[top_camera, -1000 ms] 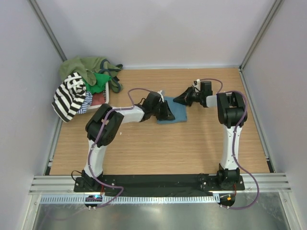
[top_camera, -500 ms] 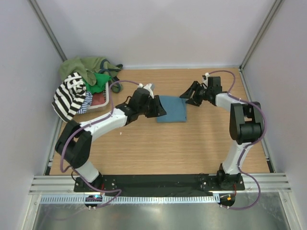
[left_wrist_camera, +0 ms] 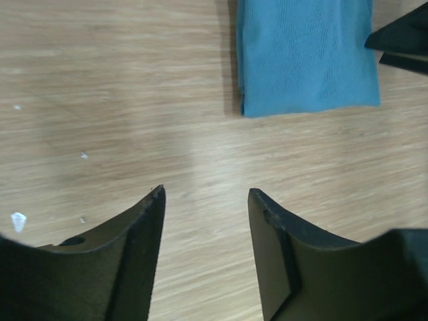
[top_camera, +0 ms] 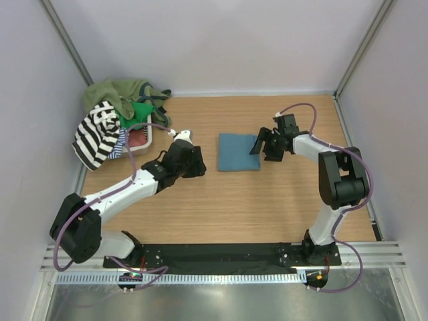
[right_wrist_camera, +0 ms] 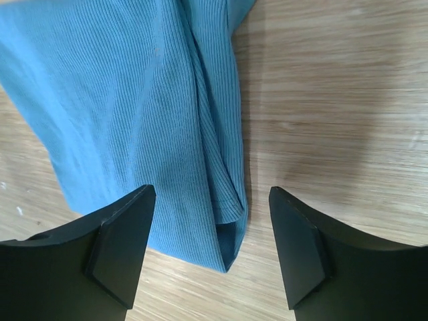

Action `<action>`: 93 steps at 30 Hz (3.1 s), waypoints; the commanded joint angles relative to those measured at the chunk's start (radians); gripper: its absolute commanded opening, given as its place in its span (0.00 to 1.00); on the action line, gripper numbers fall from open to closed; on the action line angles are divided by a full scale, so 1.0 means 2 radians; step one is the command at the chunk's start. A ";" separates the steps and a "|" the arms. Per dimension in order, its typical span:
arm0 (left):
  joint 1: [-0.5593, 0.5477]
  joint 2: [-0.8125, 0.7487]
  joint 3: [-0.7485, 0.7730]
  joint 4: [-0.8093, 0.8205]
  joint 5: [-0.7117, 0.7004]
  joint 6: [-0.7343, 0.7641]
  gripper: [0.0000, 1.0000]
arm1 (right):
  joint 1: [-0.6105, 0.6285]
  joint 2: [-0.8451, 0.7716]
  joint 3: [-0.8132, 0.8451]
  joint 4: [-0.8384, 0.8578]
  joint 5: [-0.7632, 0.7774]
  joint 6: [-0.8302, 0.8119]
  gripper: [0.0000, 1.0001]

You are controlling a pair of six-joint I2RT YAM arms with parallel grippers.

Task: Fold and stack the tank tops

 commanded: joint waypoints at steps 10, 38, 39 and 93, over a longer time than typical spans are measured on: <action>0.001 -0.075 -0.107 0.094 -0.114 0.067 0.61 | 0.029 0.026 0.010 0.021 0.057 -0.009 0.47; 0.001 -0.130 -0.133 0.100 -0.139 0.073 0.60 | -0.297 -0.260 -0.287 0.143 0.179 0.222 0.11; 0.001 -0.132 -0.133 0.100 -0.139 0.072 0.60 | -0.297 -0.265 -0.286 0.143 0.182 0.218 0.18; 0.478 0.143 0.261 -0.192 -0.071 -0.129 0.27 | 0.014 -0.294 -0.280 0.251 0.231 0.090 0.63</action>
